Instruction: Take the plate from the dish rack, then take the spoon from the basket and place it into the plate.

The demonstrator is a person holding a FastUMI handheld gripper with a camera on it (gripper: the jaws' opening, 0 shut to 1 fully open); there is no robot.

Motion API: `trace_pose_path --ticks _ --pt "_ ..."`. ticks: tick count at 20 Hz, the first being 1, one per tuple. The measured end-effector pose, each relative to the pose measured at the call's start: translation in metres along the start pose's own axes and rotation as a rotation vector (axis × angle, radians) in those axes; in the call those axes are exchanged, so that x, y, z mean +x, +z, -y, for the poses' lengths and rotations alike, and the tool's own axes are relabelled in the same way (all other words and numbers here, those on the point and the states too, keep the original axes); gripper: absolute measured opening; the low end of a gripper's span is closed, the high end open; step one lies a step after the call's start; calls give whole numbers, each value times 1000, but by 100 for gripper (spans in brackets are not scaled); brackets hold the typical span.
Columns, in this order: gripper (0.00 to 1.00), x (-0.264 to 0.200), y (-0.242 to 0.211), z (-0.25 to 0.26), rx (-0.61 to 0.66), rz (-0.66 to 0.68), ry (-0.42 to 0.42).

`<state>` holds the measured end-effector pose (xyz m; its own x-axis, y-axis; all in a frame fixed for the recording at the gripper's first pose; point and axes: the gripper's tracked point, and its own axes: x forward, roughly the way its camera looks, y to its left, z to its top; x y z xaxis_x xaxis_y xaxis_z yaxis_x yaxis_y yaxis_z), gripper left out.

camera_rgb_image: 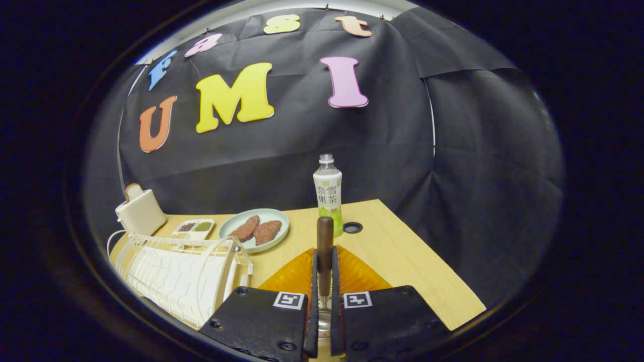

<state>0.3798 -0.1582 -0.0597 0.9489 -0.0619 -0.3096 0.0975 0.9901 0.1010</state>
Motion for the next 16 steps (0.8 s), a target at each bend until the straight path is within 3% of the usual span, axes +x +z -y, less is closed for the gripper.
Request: trace_pose_path --ticks 9,16 --pt "14 -114 68 -18 -104 208 -8" --pt "14 -198 35 -56 -74 222 38"
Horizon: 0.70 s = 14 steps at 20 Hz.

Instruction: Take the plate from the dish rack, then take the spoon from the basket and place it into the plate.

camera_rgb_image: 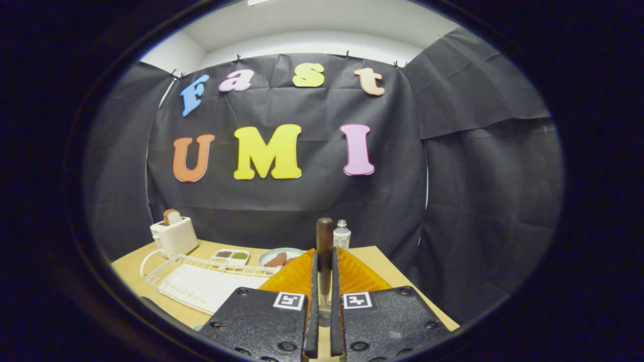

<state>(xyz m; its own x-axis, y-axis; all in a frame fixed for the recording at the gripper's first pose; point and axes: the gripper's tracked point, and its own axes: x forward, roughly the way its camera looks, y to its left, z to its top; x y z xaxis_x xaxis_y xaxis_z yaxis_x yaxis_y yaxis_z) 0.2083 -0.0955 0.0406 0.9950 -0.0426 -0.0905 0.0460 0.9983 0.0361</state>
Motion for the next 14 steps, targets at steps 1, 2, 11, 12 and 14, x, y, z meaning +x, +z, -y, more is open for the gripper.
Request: trace_pose_path --ticks 1,2,11,12,14 --pt "14 -12 -9 -9 -6 -8 10" --pt "14 -22 -18 -18 -7 -6 13" --pt "14 -90 -118 -100 -3 -70 55" --pt "14 -94 -125 -107 1 -68 55" --pt "14 -101 -135 -119 13 -78 54"
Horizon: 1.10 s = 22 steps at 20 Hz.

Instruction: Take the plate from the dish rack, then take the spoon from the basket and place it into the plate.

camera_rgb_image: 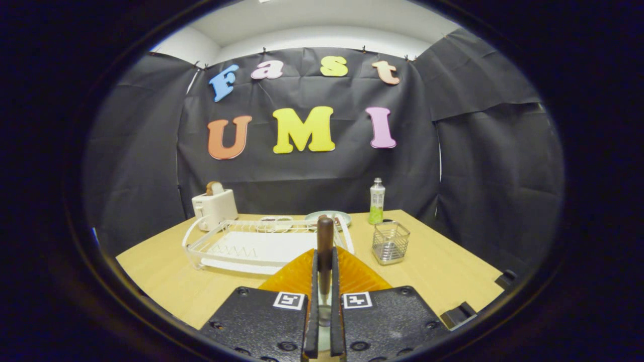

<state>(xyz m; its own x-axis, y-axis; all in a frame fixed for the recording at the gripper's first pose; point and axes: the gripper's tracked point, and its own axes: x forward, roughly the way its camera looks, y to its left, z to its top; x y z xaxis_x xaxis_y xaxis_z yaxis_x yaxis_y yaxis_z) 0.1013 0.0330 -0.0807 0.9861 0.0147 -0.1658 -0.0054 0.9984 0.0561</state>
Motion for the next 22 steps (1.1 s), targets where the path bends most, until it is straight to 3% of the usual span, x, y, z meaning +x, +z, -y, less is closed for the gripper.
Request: trace_pose_path --ticks 6,12,14,22 --pt "14 -17 -19 -30 -19 45 1" --pt "17 -14 -42 -18 -28 64 -46" --pt "21 -16 -40 -10 -69 85 -83" --pt "40 -28 -35 -8 -75 118 -71"
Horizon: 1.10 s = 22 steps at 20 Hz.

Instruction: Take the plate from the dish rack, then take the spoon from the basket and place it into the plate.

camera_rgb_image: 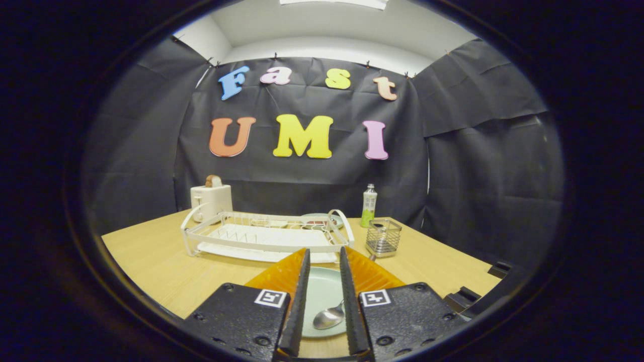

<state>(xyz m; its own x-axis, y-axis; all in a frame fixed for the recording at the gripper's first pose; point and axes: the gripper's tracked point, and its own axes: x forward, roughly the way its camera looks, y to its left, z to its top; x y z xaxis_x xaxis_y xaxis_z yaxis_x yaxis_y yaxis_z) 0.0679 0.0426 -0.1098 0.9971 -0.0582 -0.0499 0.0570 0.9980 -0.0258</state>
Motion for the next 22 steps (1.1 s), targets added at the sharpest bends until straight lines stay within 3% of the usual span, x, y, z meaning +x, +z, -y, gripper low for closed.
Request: trace_pose_path --ticks 8,22 --pt "96 -14 12 -6 1 -15 30" --pt "100 -61 56 0 53 2 73"
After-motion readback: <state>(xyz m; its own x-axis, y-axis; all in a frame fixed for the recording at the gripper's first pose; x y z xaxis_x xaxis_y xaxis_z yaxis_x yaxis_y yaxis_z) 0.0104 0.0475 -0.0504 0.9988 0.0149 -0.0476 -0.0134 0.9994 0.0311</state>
